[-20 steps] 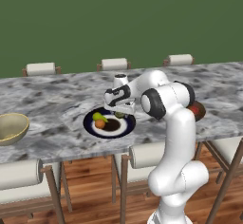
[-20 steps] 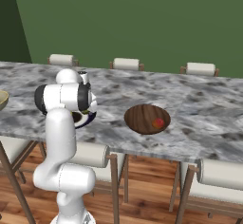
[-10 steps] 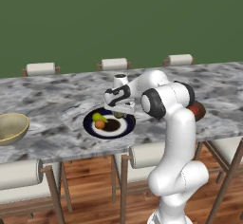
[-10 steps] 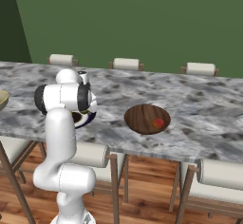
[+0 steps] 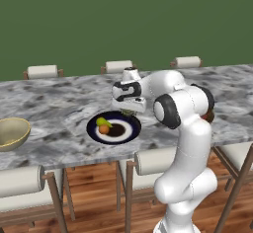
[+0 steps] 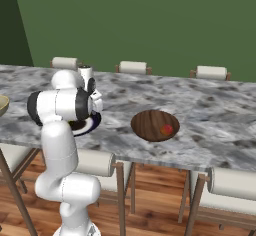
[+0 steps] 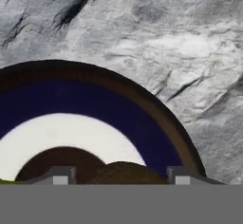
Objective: Take the fruits from the plate on the dining counter and place two fruits in each bowl.
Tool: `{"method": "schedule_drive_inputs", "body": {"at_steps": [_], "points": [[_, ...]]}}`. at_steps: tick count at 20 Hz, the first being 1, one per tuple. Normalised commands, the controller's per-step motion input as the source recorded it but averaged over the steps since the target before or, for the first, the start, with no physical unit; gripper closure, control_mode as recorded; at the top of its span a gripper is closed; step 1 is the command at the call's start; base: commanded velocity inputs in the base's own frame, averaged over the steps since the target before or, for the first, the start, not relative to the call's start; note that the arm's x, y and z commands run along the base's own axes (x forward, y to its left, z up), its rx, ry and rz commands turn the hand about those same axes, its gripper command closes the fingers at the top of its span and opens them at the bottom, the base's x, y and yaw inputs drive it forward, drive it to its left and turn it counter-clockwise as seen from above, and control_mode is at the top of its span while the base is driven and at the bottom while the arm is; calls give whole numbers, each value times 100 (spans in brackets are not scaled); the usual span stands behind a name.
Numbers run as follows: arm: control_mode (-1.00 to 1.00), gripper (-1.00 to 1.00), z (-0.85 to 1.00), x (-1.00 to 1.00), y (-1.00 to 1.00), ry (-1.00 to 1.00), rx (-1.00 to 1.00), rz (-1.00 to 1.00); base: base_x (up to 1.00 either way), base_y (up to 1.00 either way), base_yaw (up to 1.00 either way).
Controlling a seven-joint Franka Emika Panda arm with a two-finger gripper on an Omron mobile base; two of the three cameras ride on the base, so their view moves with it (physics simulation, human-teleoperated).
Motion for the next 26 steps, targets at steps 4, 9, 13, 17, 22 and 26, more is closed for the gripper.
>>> {"method": "schedule_drive_inputs", "body": {"at_steps": [4, 9, 13, 17, 22, 26], "points": [[-100, 100, 50, -49, -79, 3, 6, 0, 0, 0, 0], [-100, 100, 35, -23, -100, 9, 0, 0, 0, 0, 0], [-100, 100, 22, -29, -100, 11, 0, -1, 0, 0, 0], [-100, 100, 9, -38, -100, 10, 0, -6, 0, 0, 0], [-100, 100, -10, -6, -99, 14, 0, -11, 0, 0, 0], [-100, 100, -25, 21, -79, 15, 0, -8, 0, 0, 0]]}}
